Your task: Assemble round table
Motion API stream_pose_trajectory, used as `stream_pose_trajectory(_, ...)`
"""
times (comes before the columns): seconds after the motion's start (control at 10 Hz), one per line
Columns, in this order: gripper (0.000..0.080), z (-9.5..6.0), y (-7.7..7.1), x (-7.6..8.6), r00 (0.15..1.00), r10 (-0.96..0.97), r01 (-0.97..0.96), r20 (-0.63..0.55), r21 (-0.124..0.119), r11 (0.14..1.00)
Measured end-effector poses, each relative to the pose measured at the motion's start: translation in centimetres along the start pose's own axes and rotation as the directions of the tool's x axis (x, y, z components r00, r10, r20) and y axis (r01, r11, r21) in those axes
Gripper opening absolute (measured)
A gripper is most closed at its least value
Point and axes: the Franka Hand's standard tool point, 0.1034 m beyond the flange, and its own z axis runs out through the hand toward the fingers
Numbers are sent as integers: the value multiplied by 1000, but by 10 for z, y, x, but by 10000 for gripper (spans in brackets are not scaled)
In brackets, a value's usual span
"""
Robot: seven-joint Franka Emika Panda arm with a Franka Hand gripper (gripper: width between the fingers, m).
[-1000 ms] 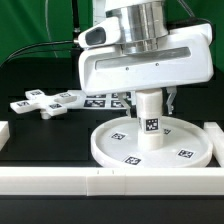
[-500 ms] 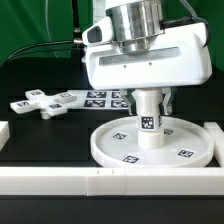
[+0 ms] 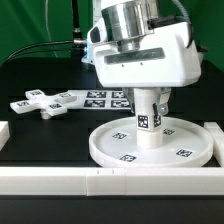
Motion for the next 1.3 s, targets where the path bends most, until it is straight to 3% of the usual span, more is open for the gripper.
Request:
stream_pose_trajectory(0.2,416,3,2,-7,963,270,-270,28,13,963)
stream_pose_trajectory(0.6,416,3,3,-9,883,468,-469,36,9,883)
stream_pose_trajectory(0.8,599,3,3,-8,898,439,-440,36,11,898)
stream_pose_trajectory(1.0,640,-5,-1,-9,906,421,-422,49,11,907)
stream_pose_trajectory(1.2,647,-22,-8,-9,939,339,-341,50,33,939)
stream_pose_trajectory(1.3,649,-21,-7,-10,944,325,-327,49,31,944)
